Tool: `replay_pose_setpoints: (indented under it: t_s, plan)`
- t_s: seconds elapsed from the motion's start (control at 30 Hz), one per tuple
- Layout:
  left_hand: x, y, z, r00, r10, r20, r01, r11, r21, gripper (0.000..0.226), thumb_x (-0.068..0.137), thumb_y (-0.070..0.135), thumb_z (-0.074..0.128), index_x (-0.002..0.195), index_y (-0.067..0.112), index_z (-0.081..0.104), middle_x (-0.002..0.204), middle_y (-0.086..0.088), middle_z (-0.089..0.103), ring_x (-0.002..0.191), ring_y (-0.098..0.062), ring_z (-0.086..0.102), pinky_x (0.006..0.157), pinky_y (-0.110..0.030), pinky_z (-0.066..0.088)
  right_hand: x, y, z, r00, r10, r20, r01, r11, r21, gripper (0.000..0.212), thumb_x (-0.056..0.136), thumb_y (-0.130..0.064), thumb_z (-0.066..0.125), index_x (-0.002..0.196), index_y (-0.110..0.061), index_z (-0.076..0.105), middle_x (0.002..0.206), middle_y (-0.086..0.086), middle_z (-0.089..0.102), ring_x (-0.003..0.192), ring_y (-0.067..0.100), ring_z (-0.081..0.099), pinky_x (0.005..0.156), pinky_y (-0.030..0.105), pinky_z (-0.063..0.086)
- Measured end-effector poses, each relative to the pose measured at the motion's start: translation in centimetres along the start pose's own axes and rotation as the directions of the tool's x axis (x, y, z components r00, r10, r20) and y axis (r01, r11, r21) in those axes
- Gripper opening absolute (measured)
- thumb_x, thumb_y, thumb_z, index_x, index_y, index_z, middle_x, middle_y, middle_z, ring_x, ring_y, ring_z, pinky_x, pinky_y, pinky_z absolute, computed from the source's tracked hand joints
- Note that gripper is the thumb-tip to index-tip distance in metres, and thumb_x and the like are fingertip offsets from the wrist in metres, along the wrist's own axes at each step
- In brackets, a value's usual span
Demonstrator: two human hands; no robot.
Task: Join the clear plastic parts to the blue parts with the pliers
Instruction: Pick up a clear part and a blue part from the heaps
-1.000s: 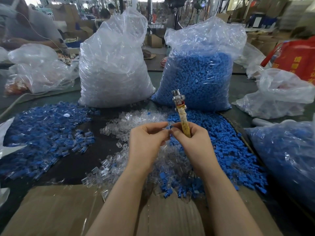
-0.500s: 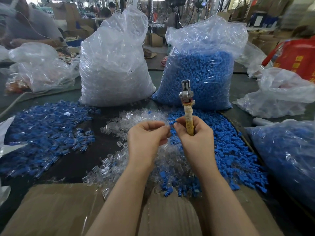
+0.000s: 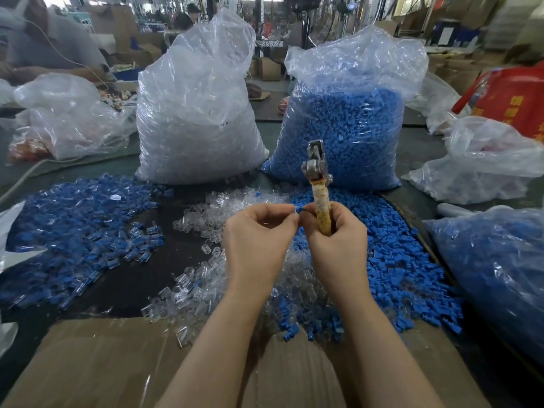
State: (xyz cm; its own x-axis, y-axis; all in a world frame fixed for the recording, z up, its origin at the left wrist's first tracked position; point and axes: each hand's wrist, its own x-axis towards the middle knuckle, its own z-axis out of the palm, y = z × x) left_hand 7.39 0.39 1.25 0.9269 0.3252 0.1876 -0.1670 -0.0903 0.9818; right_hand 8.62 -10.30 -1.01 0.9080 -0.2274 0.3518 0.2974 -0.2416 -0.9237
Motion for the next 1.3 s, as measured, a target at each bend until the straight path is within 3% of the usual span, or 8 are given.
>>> replay_pose_setpoints:
  t_s: [0.1,0.23,0.3,0.37,0.5,0.77,1.0,1.3]
  plan:
    - [0.0,-0.1,0.0,0.999,0.04,-0.007,-0.04,0.999,0.032,0.015,0.076,0.008,0.081,0.08,0.022,0.077,0.071,0.01,0.074,0.066,-0.003,0.07,0.064,-0.017,0.056,0.0,0.0,-0.1,1.0,0.001,0.017,-0.001,1.0,-0.012,0.009,0.09,-0.019,0.069,0.083,-0.021,0.065,0.066,0.002,0.06,0.054,0.007,0.047,0.053,0.036,0.044]
    - [0.2,-0.4,-0.2,0.997,0.064,-0.029,-0.063,0.997,0.053,0.014,0.076,0.012,0.083,0.08,0.023,0.076,0.073,0.014,0.073,0.069,0.0,0.069,0.063,-0.013,0.054,0.1,-0.2,-0.2,0.997,0.01,0.076,-0.01,1.0,-0.008,0.008,0.091,-0.018,0.067,0.085,-0.023,0.067,0.058,-0.006,0.054,0.048,0.004,0.039,0.045,0.022,0.035]
    - [0.3,-0.5,-0.3,0.997,0.067,-0.047,-0.064,0.996,0.054,0.013,0.076,0.014,0.083,0.079,0.024,0.075,0.073,0.013,0.073,0.068,-0.001,0.069,0.065,-0.017,0.057,0.2,-0.4,-0.4,0.992,0.022,0.124,-0.021,1.0,-0.01,0.008,0.091,-0.018,0.066,0.086,-0.024,0.068,0.062,-0.001,0.059,0.051,0.011,0.045,0.045,0.031,0.041]
    - [0.5,-0.7,-0.5,0.997,0.051,-0.053,-0.049,0.998,0.044,0.013,0.078,0.013,0.082,0.078,0.024,0.075,0.072,0.011,0.073,0.069,-0.005,0.07,0.067,-0.023,0.059,0.4,-0.7,-0.6,0.982,0.052,0.18,-0.05,0.999,-0.016,0.01,0.091,-0.018,0.066,0.087,-0.027,0.069,0.076,0.008,0.067,0.066,0.028,0.06,0.06,0.043,0.053]
    - [0.9,-0.7,-0.9,0.999,-0.004,-0.032,0.002,0.998,-0.066,0.014,0.081,0.007,0.078,0.078,0.02,0.073,0.071,0.005,0.074,0.068,-0.009,0.072,0.064,-0.019,0.056,1.0,-0.6,-2.1,0.934,0.119,0.336,-0.114,0.993,-0.036,0.012,0.089,-0.016,0.068,0.09,-0.028,0.069,0.086,0.0,0.071,0.081,0.013,0.067,0.068,0.021,0.055]
    - [1.7,-0.7,-2.1,1.0,-0.009,-0.028,0.003,0.976,-0.218,0.013,0.084,0.001,0.073,0.081,0.013,0.071,0.067,0.001,0.073,0.064,-0.01,0.07,0.064,-0.018,0.055,1.3,0.0,-4.4,0.825,0.224,0.518,-0.122,0.967,-0.225,0.011,0.089,-0.017,0.067,0.097,-0.021,0.062,0.101,0.018,0.061,0.084,0.033,0.057,0.083,0.047,0.05]
    - [1.9,-0.5,-2.4,0.999,0.033,-0.013,-0.035,0.977,-0.21,0.013,0.083,-0.001,0.072,0.081,0.012,0.071,0.07,0.0,0.074,0.064,-0.011,0.07,0.065,-0.018,0.056,1.3,0.1,-4.0,0.777,0.216,0.591,-0.074,0.964,-0.255,0.02,0.088,-0.011,0.066,0.105,-0.008,0.055,0.082,0.009,0.048,0.07,0.019,0.045,0.069,0.039,0.039]
    - [2.0,-0.5,-2.6,0.997,0.074,0.005,-0.072,0.979,-0.19,0.013,0.083,0.0,0.072,0.082,0.013,0.071,0.072,0.0,0.074,0.066,-0.011,0.071,0.066,-0.018,0.056,1.1,-0.2,-3.9,0.774,0.196,0.602,-0.014,0.956,-0.293,0.02,0.089,-0.011,0.064,0.104,-0.015,0.052,0.087,0.007,0.05,0.069,0.016,0.044,0.065,0.033,0.037]
